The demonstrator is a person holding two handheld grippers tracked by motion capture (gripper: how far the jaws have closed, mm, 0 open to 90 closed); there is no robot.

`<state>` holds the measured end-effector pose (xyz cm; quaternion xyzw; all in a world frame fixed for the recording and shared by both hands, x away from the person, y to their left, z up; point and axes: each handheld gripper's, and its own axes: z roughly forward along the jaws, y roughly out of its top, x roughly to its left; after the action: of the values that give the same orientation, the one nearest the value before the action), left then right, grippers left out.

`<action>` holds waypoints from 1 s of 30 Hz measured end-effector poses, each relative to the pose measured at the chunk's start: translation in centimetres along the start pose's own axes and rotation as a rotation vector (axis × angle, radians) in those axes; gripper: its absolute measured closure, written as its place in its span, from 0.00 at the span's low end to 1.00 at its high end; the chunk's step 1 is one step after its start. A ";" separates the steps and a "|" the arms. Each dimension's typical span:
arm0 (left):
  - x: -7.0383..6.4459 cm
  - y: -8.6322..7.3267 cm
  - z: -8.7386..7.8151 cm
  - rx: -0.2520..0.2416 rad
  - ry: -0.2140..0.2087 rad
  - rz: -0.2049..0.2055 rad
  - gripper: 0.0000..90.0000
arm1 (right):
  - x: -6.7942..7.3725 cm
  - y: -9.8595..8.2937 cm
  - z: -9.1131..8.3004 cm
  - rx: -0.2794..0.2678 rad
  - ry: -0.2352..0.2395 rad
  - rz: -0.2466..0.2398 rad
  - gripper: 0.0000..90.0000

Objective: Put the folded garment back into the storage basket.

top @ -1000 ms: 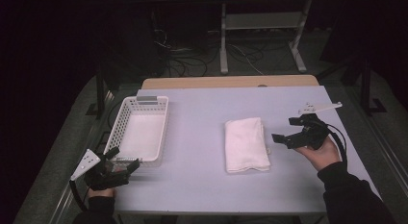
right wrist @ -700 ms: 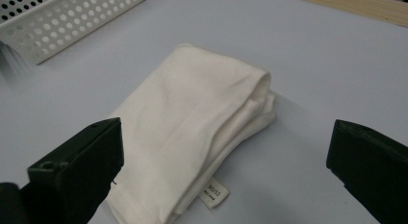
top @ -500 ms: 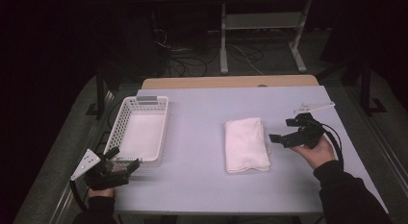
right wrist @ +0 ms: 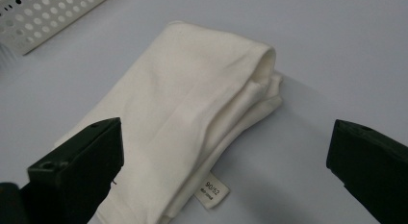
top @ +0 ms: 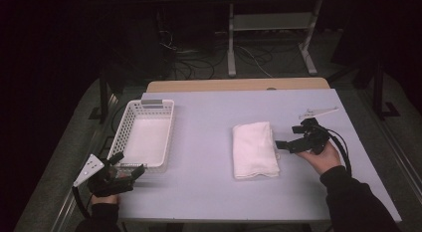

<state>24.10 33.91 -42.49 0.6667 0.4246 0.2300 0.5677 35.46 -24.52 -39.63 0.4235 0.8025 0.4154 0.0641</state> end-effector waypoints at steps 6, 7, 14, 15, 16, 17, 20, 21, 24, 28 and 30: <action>0.0 0.0 0.0 -0.001 0.000 0.001 0.00 | -0.2 -0.3 0.7 0.016 0.010 0.013 0.00; 0.0 0.0 0.0 -0.001 0.000 0.001 0.00 | -0.3 -0.3 0.8 0.019 0.012 0.014 0.00; -0.1 0.0 0.1 0.001 0.002 0.003 0.00 | -0.6 -0.8 1.7 0.048 0.031 0.031 0.00; 0.0 0.0 0.1 0.001 0.001 0.003 0.00 | -0.6 -0.8 1.8 0.053 0.032 0.036 0.00; 0.0 0.0 0.1 0.001 0.000 0.003 0.00 | -0.7 -0.9 1.9 0.056 0.035 0.038 0.00; 0.0 0.0 0.1 0.001 0.000 0.003 0.00 | -0.8 -0.9 2.0 0.065 0.039 0.044 0.00; 0.0 0.0 0.1 0.000 -0.001 0.003 0.00 | -0.9 -1.1 2.4 0.083 0.058 0.065 0.00; 0.0 0.0 0.1 0.001 -0.001 0.004 0.00 | -0.9 -1.1 2.5 0.092 0.057 0.066 0.00; 0.0 0.0 0.1 -0.001 -0.002 0.004 0.00 | -1.0 -1.3 2.9 0.103 0.064 0.071 0.00; 0.0 0.0 0.1 0.000 -0.003 0.005 0.00 | -1.0 -1.3 3.3 0.118 0.089 0.082 0.00; 0.0 0.0 0.2 0.001 -0.003 0.007 0.00 | -1.0 -1.4 3.4 0.122 0.092 0.086 0.00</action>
<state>24.21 33.80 -42.48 0.6688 0.4216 0.2306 0.5673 36.74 -23.58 -43.04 0.4411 0.8095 0.3871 -0.0165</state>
